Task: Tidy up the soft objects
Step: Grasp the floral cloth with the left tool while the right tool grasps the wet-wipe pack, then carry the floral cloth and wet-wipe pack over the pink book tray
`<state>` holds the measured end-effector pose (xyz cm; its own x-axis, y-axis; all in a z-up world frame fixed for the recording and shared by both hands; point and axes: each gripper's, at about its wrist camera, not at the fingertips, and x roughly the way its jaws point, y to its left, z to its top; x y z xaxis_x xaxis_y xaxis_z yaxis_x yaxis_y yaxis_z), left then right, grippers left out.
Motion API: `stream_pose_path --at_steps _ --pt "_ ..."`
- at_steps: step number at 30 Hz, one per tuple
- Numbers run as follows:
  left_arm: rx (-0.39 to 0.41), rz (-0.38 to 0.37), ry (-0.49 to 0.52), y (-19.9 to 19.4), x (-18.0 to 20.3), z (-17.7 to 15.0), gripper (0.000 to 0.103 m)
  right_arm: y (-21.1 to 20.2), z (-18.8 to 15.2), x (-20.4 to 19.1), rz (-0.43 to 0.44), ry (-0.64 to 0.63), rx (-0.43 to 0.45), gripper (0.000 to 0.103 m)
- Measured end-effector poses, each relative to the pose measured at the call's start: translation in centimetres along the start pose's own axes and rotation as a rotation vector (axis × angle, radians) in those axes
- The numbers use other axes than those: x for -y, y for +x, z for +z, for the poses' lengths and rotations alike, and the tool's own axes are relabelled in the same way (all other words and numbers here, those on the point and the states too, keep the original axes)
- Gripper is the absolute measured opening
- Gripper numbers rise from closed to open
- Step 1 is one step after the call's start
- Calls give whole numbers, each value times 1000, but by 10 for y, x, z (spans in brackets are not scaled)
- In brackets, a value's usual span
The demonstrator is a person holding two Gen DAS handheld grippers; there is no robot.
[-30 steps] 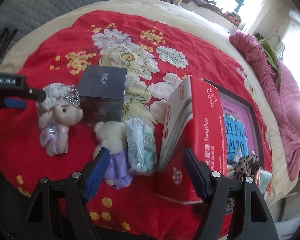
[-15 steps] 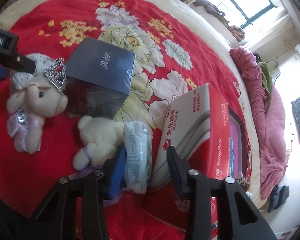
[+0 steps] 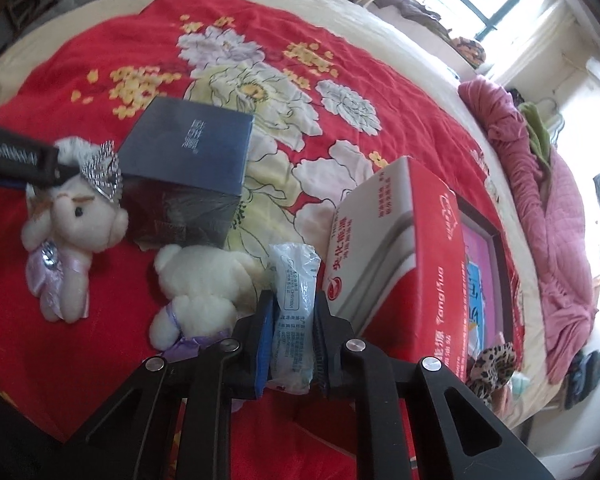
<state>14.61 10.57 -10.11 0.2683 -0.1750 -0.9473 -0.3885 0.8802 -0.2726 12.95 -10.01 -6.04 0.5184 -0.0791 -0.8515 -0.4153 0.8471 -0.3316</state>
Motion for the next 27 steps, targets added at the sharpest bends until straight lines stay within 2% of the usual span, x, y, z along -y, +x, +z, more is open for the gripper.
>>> stream_pose_path --at_steps 1,4,7,14,21,27 --pt "-9 -37 -11 1 0 0 22 -3 0 3 8 13 7 18" --pt "-8 -75 -33 1 -4 -2 11 -12 -3 12 70 75 23 18" --pt "18 -137 -74 -8 -12 -6 10 -21 -5 27 162 166 43 18" --pt "96 -126 -52 -38 -16 -10 10 -29 -9 46 276 284 48 18" --pt "177 -105 -23 -77 -21 -17 10 -41 -15 55 328 335 68 18" --pt "217 -108 47 -107 -5 -26 10 -58 -18 59 337 337 100 18"
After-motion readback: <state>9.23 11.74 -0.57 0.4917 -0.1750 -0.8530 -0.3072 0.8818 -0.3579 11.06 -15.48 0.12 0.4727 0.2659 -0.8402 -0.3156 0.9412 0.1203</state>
